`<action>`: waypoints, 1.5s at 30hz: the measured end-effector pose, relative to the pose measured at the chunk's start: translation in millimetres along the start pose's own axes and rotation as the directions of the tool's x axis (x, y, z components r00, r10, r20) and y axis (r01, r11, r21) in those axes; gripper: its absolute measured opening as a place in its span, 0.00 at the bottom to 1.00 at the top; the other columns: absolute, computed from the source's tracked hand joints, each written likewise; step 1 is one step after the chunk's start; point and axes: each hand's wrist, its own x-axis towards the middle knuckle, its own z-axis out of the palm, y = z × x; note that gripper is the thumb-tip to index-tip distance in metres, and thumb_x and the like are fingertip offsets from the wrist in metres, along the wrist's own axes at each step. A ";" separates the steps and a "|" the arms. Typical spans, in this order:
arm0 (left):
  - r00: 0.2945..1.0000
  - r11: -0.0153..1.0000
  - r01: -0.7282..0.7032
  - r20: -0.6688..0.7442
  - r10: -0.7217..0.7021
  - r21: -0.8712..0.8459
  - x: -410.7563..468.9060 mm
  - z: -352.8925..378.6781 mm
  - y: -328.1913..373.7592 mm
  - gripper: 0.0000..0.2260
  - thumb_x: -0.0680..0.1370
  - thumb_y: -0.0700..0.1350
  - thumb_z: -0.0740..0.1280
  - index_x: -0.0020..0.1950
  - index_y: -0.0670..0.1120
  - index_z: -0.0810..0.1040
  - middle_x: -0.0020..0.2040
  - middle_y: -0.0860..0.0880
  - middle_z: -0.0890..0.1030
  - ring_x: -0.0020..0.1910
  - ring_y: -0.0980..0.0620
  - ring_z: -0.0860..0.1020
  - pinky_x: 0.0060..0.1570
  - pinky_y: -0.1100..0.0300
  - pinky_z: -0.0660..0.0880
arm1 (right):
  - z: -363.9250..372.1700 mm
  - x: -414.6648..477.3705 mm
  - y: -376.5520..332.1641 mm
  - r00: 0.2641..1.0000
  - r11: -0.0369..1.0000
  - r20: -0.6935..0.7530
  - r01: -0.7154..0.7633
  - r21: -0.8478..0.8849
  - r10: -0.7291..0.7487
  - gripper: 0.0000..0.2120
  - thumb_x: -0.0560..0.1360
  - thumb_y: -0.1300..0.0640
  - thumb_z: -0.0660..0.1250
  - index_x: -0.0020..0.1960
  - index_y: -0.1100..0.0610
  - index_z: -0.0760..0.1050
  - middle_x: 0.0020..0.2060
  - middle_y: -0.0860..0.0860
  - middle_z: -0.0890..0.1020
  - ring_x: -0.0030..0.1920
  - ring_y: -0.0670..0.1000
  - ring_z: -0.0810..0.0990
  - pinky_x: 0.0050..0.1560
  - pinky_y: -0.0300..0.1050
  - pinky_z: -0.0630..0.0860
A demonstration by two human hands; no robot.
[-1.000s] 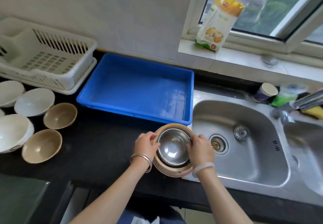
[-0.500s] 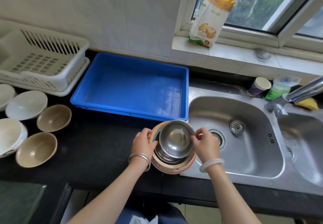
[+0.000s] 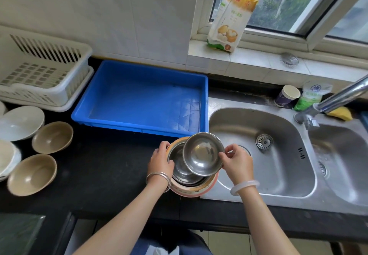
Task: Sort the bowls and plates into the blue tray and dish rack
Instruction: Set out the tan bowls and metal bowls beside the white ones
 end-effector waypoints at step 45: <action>0.710 0.716 0.394 -0.304 -0.635 -0.576 -45.4 -140.9 -162.3 0.02 0.73 0.40 0.68 0.44 0.46 0.79 0.40 0.46 0.83 0.43 0.44 0.81 0.49 0.47 0.80 | 154.4 -7.4 -160.2 0.830 0.966 0.496 0.199 0.164 -0.255 0.06 0.71 0.64 0.64 0.44 0.60 0.79 0.34 0.52 0.80 0.33 0.53 0.83 0.40 0.47 0.83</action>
